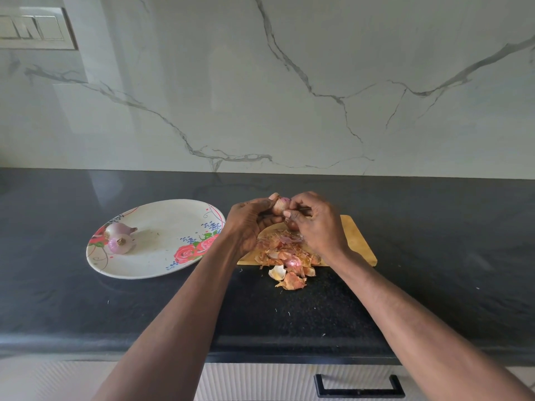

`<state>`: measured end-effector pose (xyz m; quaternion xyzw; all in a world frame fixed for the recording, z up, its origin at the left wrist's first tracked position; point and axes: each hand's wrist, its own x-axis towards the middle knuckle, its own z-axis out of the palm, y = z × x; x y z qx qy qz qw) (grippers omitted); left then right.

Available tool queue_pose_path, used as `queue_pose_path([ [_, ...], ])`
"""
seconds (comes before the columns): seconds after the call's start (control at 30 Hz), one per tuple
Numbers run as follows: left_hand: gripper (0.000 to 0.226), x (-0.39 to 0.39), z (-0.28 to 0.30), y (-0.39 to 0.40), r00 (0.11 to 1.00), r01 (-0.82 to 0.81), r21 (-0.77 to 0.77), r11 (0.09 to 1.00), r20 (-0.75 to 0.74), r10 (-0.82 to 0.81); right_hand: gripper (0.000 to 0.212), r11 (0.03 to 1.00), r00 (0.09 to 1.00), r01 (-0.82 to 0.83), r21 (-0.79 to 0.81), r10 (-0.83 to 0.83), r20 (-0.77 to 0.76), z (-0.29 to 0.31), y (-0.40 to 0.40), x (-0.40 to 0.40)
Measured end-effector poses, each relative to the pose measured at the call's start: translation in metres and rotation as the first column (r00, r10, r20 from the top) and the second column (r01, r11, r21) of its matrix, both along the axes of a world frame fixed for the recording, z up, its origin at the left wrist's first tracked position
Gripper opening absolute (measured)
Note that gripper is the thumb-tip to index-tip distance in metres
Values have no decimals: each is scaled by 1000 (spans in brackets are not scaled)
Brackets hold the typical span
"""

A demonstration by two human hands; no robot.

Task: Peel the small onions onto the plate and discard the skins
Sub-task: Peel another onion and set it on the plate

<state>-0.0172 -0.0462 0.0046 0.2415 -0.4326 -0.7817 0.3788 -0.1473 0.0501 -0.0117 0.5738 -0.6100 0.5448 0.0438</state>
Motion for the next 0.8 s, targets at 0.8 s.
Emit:
queue_pose_path([
  [0.8, 11, 1, 0, 0, 999, -9, 37, 999, 43, 8, 14, 996, 992, 39, -74, -47, -115, -5, -2, 6],
])
